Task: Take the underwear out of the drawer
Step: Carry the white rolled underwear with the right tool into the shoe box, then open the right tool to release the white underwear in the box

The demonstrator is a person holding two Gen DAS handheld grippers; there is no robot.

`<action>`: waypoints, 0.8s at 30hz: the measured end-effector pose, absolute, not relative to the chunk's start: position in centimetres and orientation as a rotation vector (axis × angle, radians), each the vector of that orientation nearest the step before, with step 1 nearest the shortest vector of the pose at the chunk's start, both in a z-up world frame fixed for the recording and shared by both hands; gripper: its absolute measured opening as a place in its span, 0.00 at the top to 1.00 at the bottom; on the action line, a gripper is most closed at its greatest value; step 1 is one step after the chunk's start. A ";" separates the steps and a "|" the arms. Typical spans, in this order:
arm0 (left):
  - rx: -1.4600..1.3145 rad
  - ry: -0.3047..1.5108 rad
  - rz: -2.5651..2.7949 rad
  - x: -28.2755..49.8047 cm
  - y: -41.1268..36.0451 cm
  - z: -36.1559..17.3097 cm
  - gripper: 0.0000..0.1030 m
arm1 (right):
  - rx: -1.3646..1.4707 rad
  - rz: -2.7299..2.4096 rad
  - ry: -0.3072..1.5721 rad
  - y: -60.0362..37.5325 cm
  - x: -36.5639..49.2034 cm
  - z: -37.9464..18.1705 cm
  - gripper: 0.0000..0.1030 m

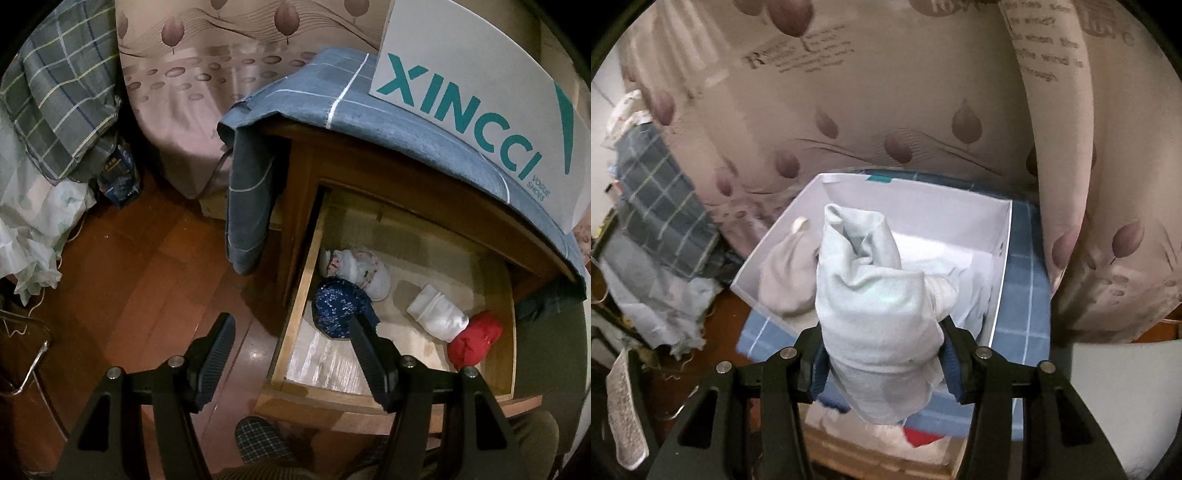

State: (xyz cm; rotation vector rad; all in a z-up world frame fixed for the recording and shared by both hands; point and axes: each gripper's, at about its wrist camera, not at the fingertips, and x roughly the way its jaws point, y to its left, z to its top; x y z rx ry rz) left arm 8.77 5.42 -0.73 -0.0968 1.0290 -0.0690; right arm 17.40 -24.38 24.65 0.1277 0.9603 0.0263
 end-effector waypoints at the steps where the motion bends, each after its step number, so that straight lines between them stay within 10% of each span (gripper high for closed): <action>1: -0.100 1.030 -0.070 8.7 5.5 -0.8 0.36 | 0.126 0.016 0.967 -24.5 17.8 24.3 0.54; 24: -0.127 1.045 -0.088 8.9 5.2 -1.1 0.36 | 0.139 -0.091 1.133 -25.6 23.9 17.0 0.28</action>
